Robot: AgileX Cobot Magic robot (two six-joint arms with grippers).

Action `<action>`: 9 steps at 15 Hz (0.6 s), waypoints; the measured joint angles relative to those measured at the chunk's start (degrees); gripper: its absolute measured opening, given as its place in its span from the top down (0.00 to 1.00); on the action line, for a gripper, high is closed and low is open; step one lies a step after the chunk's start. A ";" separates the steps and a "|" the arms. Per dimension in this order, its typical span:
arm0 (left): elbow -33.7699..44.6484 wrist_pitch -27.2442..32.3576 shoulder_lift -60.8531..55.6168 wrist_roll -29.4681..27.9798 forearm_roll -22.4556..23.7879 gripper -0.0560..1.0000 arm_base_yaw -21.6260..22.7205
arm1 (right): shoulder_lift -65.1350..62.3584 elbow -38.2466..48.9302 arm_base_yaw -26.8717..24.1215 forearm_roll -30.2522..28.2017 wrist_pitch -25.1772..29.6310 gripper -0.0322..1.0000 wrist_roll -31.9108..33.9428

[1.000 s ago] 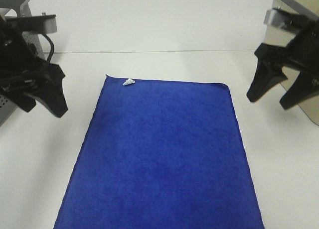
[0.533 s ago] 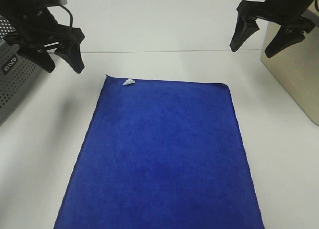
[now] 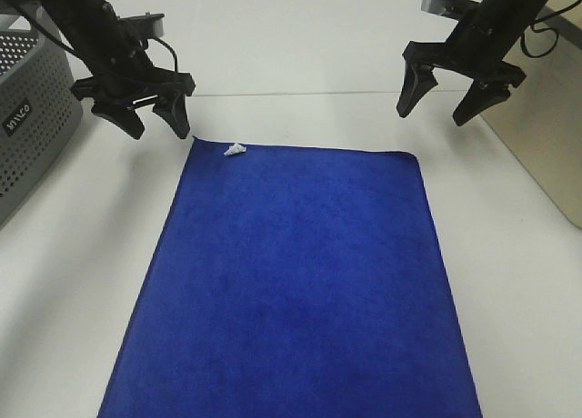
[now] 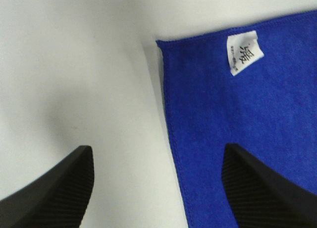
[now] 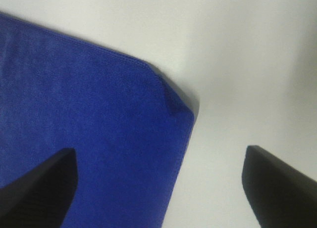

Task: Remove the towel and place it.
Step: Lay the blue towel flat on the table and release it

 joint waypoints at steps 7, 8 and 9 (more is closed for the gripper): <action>-9.17 -0.40 9.80 0.74 -1.20 0.30 0.00 | 4.76 -0.80 0.00 -2.58 -2.69 0.13 0.74; -9.17 -0.46 9.91 0.80 -1.32 0.30 0.00 | 4.76 -0.80 0.00 -2.58 -3.15 0.13 0.92; -9.17 -0.80 10.26 1.60 -1.49 0.30 0.00 | 4.76 -0.80 0.00 -2.58 -3.27 0.13 1.32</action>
